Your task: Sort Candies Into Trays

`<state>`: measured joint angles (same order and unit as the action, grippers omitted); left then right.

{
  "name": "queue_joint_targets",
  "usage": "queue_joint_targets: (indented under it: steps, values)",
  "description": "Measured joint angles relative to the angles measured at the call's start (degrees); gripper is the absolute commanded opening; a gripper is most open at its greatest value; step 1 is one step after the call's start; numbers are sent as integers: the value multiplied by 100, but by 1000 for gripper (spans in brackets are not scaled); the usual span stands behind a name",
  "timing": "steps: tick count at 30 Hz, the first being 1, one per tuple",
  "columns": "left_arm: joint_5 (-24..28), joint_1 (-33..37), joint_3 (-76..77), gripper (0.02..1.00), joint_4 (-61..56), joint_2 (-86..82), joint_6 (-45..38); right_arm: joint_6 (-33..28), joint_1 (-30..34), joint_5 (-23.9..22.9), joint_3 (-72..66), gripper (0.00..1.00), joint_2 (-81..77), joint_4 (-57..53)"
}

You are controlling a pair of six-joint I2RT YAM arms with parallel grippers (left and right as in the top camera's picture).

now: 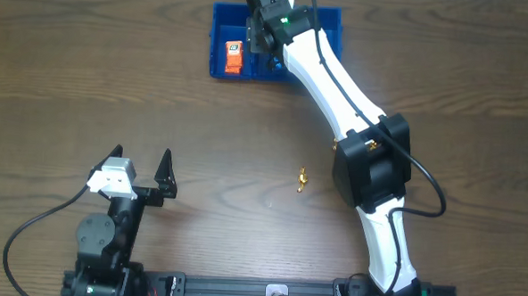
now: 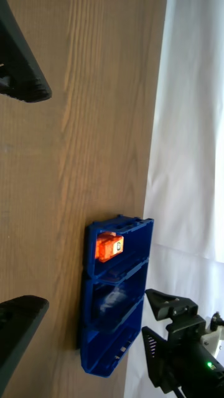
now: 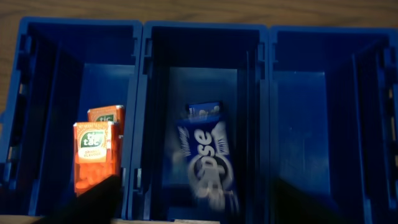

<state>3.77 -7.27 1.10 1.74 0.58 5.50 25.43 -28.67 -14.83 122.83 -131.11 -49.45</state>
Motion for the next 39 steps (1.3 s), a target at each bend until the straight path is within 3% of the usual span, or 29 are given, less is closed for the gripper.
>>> queue_joint_targets:
  steps: [3, 8, 11, 14, 18, 25, 35, 39]
  values:
    - [0, 0, 0, 998, 0, 0, 0, -28, 0, -13, 2, 1000, 0, -120]
    - [0, 0, 0, 998, 2, 0, 0, -35, 0, -116, 0, 1000, 179, -914]
    - [0, 0, 0, 998, 0, 0, -2, -37, 0, -190, -251, 1000, 984, -1558]
    - [0, 0, 0, 998, -2, 2, -2, 11, -31, -258, -1335, 1000, 2326, -1663]
    - [0, 0, 2, 998, 0, 2, 0, 417, -356, -164, -3827, 1000, 3807, -1056]
    - [0, 0, 2, 998, 4, 2, -2, 1331, -1040, 745, -6817, 991, 3967, 352]
    - [0, 0, 2, 998, 4, 0, -2, 1698, -964, 907, -7237, 888, 3652, 1130]
    - [0, 0, 2, 998, 4, 0, 0, 1759, -848, 905, -7237, 757, 3447, 1268]
